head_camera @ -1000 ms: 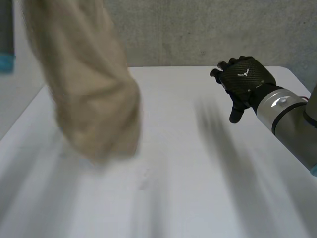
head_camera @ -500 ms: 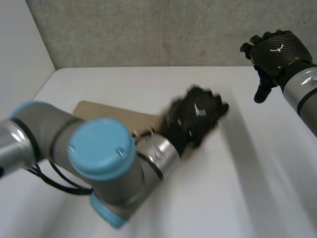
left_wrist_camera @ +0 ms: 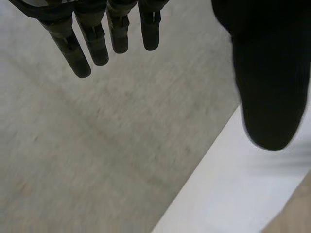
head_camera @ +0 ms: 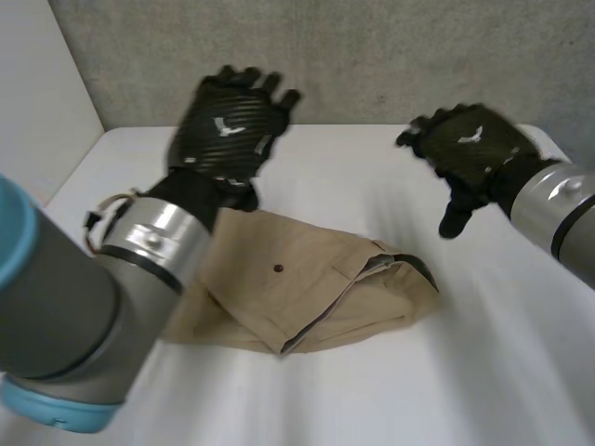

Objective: Fold the shorts.

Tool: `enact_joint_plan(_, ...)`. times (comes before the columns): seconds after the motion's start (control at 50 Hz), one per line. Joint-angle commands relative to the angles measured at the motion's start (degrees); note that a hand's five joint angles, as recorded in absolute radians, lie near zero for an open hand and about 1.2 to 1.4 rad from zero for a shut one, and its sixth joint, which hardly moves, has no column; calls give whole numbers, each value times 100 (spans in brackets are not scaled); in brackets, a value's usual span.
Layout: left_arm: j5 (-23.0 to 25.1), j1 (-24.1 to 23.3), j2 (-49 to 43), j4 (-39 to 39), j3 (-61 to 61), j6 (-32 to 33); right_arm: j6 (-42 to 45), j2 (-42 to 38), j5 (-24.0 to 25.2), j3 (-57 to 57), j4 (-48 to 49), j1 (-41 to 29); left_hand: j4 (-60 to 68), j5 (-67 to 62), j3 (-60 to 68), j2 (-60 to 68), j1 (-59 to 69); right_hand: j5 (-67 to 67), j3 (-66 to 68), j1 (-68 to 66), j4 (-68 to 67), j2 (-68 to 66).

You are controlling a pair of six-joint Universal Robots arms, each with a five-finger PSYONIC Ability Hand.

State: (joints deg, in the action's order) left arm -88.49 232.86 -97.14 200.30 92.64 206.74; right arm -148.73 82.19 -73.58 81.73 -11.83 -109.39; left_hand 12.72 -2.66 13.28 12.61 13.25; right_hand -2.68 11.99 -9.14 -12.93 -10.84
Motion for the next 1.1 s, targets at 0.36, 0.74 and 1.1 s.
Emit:
enact_joint_plan(0.36,-28,1806,828,-149,1493,-1488,-87,-2406,749,582,2200,-2279,-66,59,-121,-54,-119,-2378,2447,-2732,-2354,-2562)
enact_joint_plan(0.74,-10,1850,828,-132,1678,-1505,495,-3148,125,-368,2440,-2262,-150,143,-205,-138,-203,-6732,6801,-7086,-6707,-6916)
enact_joint_plan(1.1,7,1754,1224,-141,1862,-1505,317,-4325,-2230,-3365,2283,-812,-150,143,-205,-138,-203,268,-199,-86,293,84)
